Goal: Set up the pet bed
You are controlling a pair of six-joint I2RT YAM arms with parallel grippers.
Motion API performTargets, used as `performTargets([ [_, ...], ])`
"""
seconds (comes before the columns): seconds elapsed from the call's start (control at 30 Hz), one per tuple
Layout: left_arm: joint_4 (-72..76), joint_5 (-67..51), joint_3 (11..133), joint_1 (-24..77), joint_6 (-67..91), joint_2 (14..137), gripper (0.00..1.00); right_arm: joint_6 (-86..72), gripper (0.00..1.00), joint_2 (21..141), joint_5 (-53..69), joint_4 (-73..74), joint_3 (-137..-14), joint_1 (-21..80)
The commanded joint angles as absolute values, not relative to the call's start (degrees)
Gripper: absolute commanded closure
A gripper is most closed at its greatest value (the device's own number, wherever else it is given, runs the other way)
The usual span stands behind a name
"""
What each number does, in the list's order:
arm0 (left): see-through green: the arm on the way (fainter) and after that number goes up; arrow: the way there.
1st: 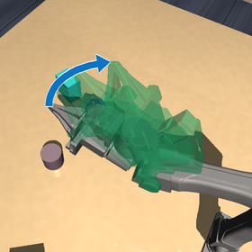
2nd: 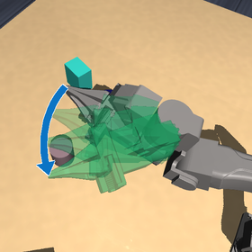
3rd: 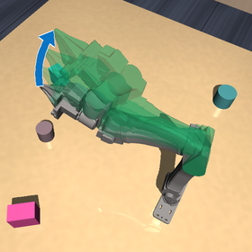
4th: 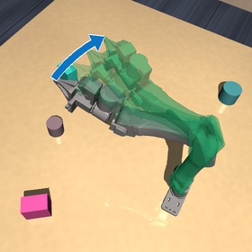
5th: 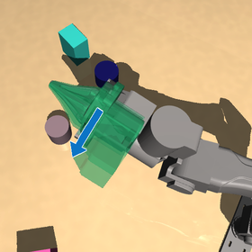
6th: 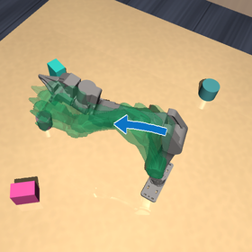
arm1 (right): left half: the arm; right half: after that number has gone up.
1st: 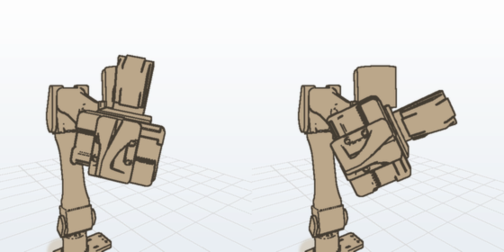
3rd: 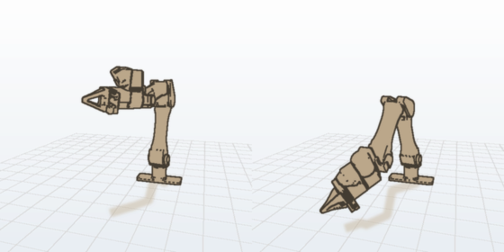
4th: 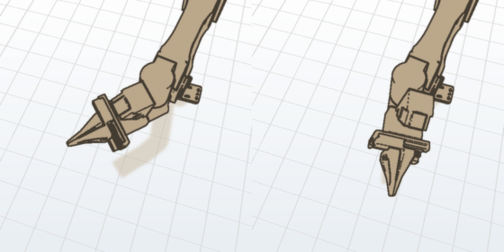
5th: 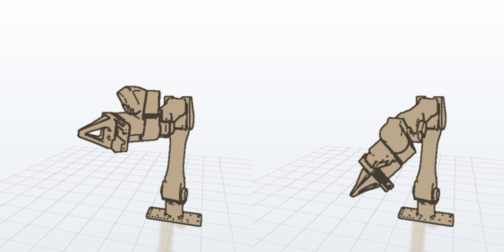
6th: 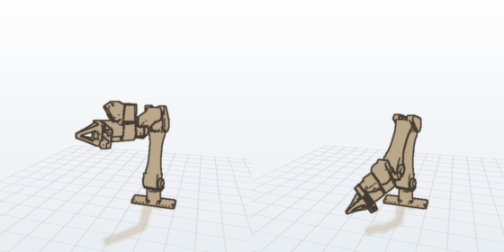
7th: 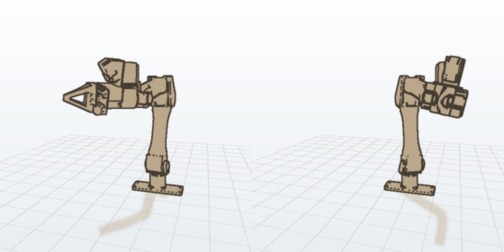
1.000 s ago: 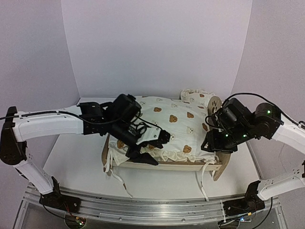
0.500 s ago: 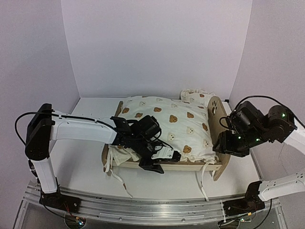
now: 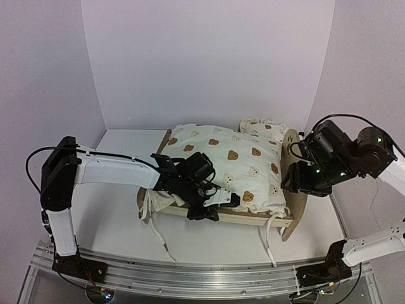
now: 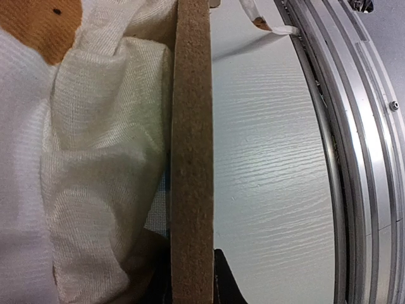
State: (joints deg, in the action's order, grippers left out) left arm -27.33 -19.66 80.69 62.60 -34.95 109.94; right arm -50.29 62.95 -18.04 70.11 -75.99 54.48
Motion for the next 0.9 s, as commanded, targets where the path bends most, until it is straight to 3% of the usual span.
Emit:
performTargets([
  [0.0, -34.4, -20.2, 90.6, 63.5, -29.5, 111.2, 1.00, -46.5, 0.35, 64.9, -18.7, 70.5, -80.8, 54.7],
  [0.23, -43.2, -25.8, 108.5, 54.1, -11.7, 111.6, 1.00, -39.3, 0.35, 71.8, -14.7, 67.2, -92.5, 54.7],
  [0.5, -42.7, -27.3, 110.5, 50.7, -6.4, 105.1, 1.00, -28.5, 0.42, 80.5, -0.8, 58.8, -102.2, 54.7],
  [0.7, -42.6, -27.4, 113.4, 49.0, -6.2, 104.4, 1.00, -21.9, 0.46, 75.8, 1.9, 47.6, -88.1, 54.8],
  [0.87, -44.1, -28.6, 116.1, 48.8, -7.3, 104.0, 1.00, -15.3, 0.55, 63.1, -14.2, 30.5, -61.5, 54.8],
])
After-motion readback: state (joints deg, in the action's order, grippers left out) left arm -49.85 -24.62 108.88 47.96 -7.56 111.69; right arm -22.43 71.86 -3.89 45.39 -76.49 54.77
